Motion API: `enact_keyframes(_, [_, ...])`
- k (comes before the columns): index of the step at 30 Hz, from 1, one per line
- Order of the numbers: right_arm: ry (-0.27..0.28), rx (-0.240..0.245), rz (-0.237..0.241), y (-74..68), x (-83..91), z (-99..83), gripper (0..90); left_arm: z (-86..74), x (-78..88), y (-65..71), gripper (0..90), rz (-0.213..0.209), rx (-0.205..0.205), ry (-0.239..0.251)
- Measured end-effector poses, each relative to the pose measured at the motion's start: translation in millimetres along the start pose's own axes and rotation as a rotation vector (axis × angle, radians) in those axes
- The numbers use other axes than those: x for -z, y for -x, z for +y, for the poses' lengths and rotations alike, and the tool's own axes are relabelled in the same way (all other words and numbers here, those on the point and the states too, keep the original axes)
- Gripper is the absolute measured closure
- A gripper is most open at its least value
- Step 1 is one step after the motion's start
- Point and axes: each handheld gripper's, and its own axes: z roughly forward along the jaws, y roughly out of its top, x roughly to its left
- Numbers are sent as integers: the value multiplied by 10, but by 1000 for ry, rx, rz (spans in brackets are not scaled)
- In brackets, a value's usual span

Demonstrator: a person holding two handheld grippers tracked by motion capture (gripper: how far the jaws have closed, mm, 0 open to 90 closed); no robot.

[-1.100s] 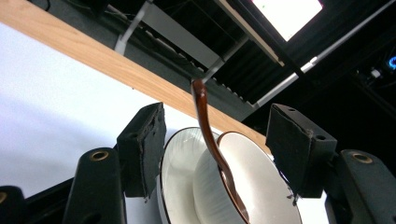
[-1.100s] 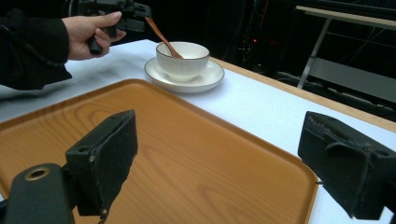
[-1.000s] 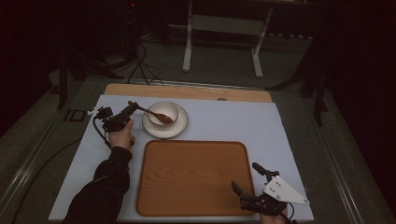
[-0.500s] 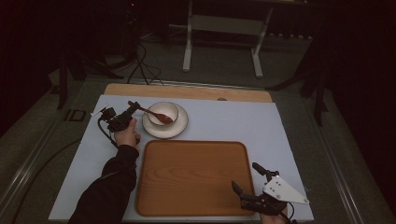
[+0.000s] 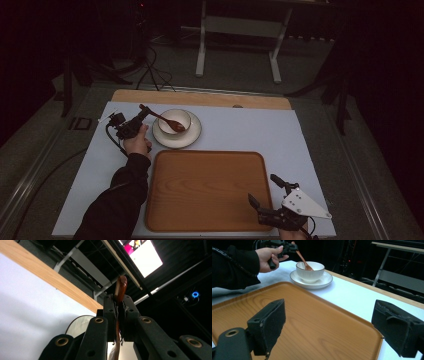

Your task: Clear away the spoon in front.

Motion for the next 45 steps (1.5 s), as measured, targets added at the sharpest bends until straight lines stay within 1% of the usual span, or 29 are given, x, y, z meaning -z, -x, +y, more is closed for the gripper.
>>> enact_keyframes(1, [0,-1,0,1,0,0,118,0,0,0,838,0,0,0])
enact_keyframes(2, [0,-1,0,1,0,0,118,14,-1,32,838,2,-23,-9])
enact_keyframes(3, [1,0,-1,1,1,1,118,14,-1,32,839,2,-23,-9])
enact_keyframes(4, [2,0,-1,0,3,2,118,64,7,102,841,-3,-46,-18])
enact_keyframes(5, [2,0,-1,0,4,2,119,85,15,129,842,-2,-61,-15])
enact_keyframes(6, [2,0,-2,0,4,2,119,112,18,150,842,-16,-65,-21])
enact_keyframes(9, [2,0,-3,-2,4,3,119,204,41,232,843,-27,-103,-17])
enact_keyframes(11, [3,0,-3,-8,7,6,118,267,65,280,843,-33,-109,-13])
enact_keyframes(14, [6,3,-3,-11,11,10,118,363,114,376,843,-45,-137,-6])
enact_keyframes(17, [5,1,-4,-9,12,10,119,466,179,458,843,-53,-165,-14])
enact_keyframes(21, [6,5,-4,-12,17,15,119,613,281,555,843,-52,-200,-26])
enact_keyframes(27, [3,2,-3,-15,12,13,119,782,411,699,843,-57,-252,-97])
enact_keyframes(29, [3,2,-4,-18,10,14,119,827,447,744,843,-75,-256,-121])
enact_keyframes(30, [3,2,-3,-18,9,15,119,851,456,771,843,-84,-267,-152])
enact_keyframes(31, [4,1,-3,-20,7,15,119,867,467,804,843,-86,-282,-173])
enact_keyframes(32, [4,0,-2,-20,6,16,119,887,486,840,843,-103,-297,-195])
enact_keyframes(33, [4,0,-2,-20,6,16,119,887,486,840,843,-103,-297,-195])
enact_keyframes(34, [4,0,-2,-22,4,18,119,905,505,881,843,-109,-315,-216])
enact_keyframes(35, [3,-1,-3,-25,5,18,119,915,528,910,843,-118,-324,-219])
enact_keyframes(36, [3,1,-3,-26,5,19,118,931,540,934,843,-140,-329,-237])
enact_keyframes(37, [4,1,-3,-28,5,19,119,940,566,972,843,-143,-346,-248])
enact_keyframes(38, [3,1,-3,-29,4,18,119,947,579,990,843,-154,-351,-258])
enact_keyframes(39, [3,2,-3,-29,2,18,119,952,595,1016,843,-170,-359,-271])
enact_keyframes(40, [3,3,-3,-30,0,17,119,952,619,1047,843,-173,-374,-273])
enact_keyframes(41, [1,1,-2,-29,0,16,119,956,632,1070,843,-189,-381,-290])
enact_keyframes(43, [2,2,-2,-29,0,17,119,952,664,1114,843,-206,-408,-308])
enact_keyframes(44, [3,2,-3,-30,1,18,119,949,671,1136,843,-223,-411,-327])
enact_keyframes(45, [3,2,-4,-31,4,18,119,941,684,1160,843,-226,-426,-340])
